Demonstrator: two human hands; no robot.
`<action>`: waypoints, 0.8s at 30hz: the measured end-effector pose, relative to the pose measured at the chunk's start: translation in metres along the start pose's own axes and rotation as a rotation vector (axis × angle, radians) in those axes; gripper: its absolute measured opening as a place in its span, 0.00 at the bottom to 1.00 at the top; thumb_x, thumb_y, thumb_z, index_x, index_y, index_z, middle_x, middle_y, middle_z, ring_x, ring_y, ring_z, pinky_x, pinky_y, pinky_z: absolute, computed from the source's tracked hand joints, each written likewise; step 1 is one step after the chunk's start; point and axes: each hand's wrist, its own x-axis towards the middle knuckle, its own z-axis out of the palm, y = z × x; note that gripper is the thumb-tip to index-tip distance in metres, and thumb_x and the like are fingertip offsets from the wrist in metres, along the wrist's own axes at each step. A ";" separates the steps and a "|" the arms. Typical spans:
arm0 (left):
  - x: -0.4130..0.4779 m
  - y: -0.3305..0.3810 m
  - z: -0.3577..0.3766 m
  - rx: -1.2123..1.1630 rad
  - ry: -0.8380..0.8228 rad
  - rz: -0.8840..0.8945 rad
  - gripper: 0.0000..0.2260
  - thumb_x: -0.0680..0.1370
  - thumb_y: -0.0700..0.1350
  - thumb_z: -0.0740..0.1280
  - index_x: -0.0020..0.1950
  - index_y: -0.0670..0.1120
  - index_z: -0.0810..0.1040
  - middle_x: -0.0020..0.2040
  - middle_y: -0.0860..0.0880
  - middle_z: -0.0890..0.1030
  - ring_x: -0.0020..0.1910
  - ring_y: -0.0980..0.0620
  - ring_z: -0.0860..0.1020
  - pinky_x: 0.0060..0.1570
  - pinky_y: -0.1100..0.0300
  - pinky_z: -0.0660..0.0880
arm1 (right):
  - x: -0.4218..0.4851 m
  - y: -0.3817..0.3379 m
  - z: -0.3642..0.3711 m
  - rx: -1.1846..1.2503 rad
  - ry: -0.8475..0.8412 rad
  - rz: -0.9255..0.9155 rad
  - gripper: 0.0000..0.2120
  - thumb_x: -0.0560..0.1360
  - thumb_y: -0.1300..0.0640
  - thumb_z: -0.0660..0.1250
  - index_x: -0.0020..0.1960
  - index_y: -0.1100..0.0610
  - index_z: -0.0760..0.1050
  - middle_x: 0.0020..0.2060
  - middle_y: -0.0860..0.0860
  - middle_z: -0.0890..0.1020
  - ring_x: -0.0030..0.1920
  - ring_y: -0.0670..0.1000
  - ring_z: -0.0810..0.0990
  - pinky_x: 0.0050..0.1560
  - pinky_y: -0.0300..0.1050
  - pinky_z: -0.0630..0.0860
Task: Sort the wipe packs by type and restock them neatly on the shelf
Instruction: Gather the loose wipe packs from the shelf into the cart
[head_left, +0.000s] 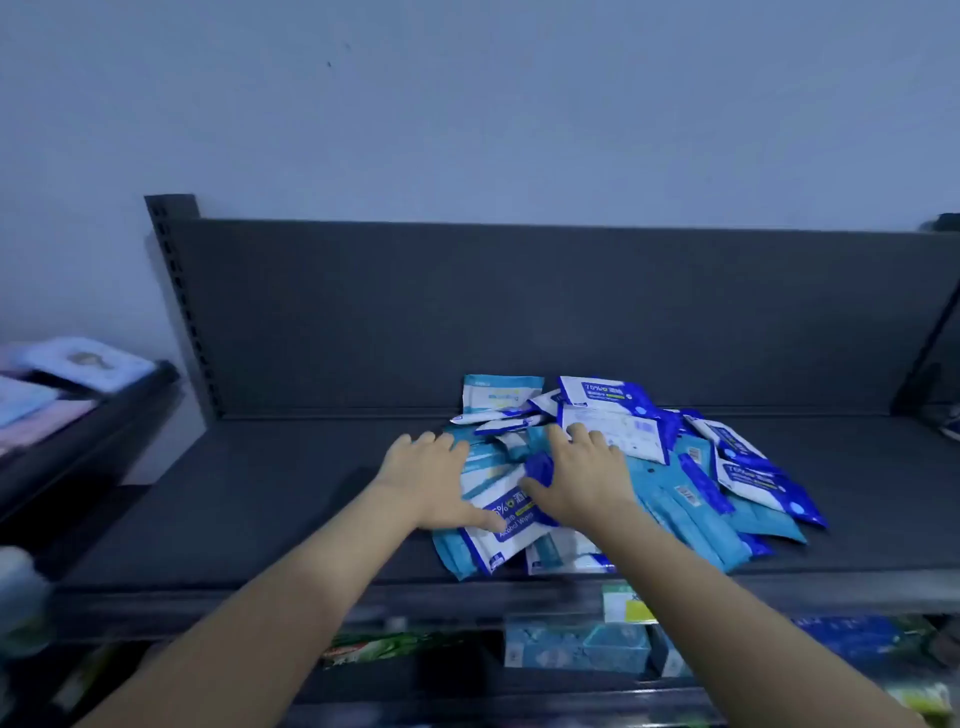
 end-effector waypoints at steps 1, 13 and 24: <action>0.008 -0.003 0.003 -0.038 -0.046 -0.014 0.52 0.61 0.79 0.60 0.74 0.46 0.61 0.69 0.48 0.69 0.67 0.47 0.67 0.65 0.51 0.63 | 0.008 -0.002 0.003 -0.002 0.013 -0.019 0.32 0.75 0.37 0.60 0.71 0.53 0.60 0.65 0.54 0.70 0.64 0.57 0.68 0.61 0.52 0.66; 0.071 -0.031 0.035 -0.540 -0.312 0.004 0.58 0.55 0.70 0.76 0.76 0.46 0.55 0.74 0.47 0.59 0.73 0.46 0.58 0.70 0.51 0.63 | 0.067 -0.034 0.020 -0.039 0.044 -0.160 0.26 0.78 0.38 0.54 0.70 0.52 0.65 0.69 0.52 0.69 0.68 0.55 0.66 0.66 0.50 0.60; 0.099 -0.061 0.054 -1.273 -0.448 0.046 0.17 0.63 0.42 0.80 0.42 0.49 0.74 0.44 0.51 0.79 0.43 0.53 0.78 0.43 0.59 0.74 | 0.051 -0.023 0.019 0.005 -0.229 -0.255 0.52 0.61 0.21 0.56 0.78 0.44 0.48 0.78 0.48 0.50 0.77 0.49 0.44 0.74 0.51 0.41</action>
